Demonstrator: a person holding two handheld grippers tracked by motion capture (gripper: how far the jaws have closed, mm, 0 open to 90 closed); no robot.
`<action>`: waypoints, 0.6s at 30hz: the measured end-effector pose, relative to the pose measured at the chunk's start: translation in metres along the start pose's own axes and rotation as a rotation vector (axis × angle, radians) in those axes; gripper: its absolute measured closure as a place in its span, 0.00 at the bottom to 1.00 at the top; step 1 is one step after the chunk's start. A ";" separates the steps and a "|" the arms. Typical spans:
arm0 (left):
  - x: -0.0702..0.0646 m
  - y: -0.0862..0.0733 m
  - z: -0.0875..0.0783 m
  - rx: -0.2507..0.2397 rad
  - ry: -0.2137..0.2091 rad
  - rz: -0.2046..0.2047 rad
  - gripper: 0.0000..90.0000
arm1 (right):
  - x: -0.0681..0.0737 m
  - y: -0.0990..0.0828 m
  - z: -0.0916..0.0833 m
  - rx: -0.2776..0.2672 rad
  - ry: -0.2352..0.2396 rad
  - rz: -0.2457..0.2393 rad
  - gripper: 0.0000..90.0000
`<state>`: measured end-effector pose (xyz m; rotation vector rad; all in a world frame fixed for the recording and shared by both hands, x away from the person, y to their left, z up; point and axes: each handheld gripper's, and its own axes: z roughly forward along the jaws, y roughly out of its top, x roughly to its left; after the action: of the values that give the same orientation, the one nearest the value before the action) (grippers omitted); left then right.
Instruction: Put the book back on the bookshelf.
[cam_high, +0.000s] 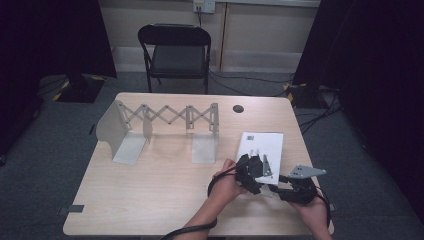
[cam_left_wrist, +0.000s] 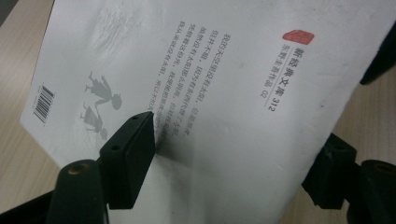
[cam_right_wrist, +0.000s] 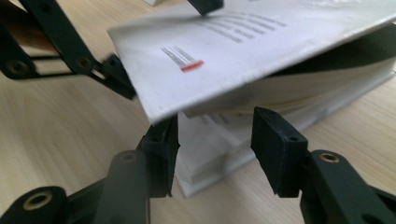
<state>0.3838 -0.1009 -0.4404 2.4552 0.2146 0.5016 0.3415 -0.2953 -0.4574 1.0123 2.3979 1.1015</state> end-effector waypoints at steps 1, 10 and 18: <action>-0.001 0.000 0.001 -0.001 0.004 -0.001 0.32 | -0.004 -0.003 0.001 0.011 -0.006 0.016 0.58; -0.003 0.001 0.001 0.011 0.009 -0.001 0.30 | -0.001 0.000 0.007 0.022 -0.040 -0.003 0.64; -0.005 -0.003 0.009 -0.013 0.036 0.017 0.16 | -0.001 0.001 0.006 0.008 -0.023 0.016 0.66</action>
<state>0.3830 -0.1044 -0.4505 2.4385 0.2049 0.5531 0.3459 -0.2923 -0.4604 1.0437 2.3818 1.0801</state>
